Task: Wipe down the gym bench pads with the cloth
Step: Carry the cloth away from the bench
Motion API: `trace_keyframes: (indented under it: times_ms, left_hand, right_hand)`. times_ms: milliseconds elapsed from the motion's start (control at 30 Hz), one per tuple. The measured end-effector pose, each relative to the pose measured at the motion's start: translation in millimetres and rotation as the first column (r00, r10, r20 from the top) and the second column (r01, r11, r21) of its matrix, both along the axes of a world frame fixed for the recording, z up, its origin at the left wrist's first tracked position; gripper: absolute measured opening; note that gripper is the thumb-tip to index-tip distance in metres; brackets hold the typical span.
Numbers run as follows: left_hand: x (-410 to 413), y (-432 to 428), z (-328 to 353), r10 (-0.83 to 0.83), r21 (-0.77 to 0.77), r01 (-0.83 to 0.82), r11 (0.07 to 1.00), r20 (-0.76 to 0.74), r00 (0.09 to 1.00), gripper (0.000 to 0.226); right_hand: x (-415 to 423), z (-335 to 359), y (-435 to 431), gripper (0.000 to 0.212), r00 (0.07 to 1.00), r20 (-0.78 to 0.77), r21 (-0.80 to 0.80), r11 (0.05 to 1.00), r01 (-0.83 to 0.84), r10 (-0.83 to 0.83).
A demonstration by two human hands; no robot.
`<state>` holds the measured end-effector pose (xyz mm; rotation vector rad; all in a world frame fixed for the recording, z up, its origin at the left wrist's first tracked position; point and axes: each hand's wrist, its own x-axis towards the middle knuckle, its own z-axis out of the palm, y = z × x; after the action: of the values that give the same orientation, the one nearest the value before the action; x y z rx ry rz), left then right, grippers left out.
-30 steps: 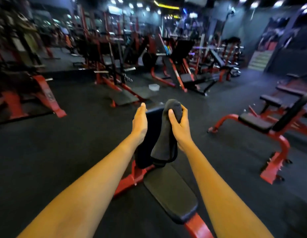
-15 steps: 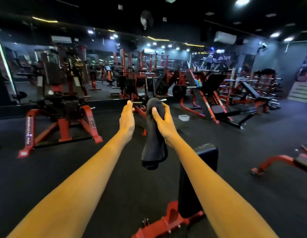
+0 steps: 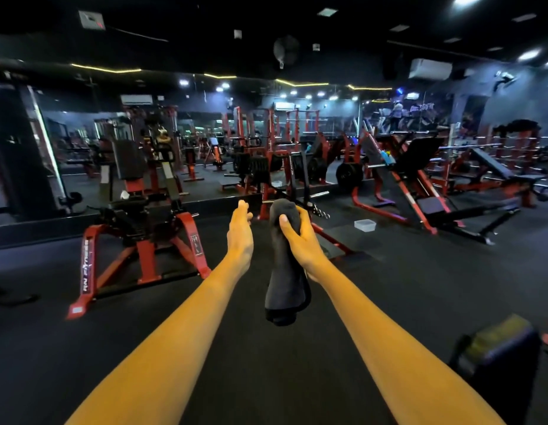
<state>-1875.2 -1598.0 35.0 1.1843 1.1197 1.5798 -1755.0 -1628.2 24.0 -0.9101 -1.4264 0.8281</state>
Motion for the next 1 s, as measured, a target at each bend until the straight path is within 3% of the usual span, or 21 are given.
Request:
trace_keyframes:
  times_ms: [267,600,767,1000]
  left_hand:
    - [-12,179,-13,-0.053,-0.026,0.054,0.998,0.052,0.997,0.05]
    - [32,419,-5,-0.173,-0.041,0.176,0.984,0.055,0.983,0.043]
    - [72,537,-18,-0.222,-0.062,0.226,0.972,0.066,0.973,0.05]
    - [160,719,-28,-0.387,-0.065,0.39,0.918,0.058,0.92,0.051]
  right_hand:
    - [-10,-19,185,0.028,1.0,0.013,-0.002,1.0,0.015,-0.015]
    - [37,-10,424,0.045,0.984,0.01,-0.034,0.983,0.178,-0.178]
    - [74,-24,531,0.043,0.972,0.055,-0.044,0.971,0.233,-0.23]
    - [157,-27,689,0.041,0.918,0.003,-0.074,0.916,0.395,-0.396]
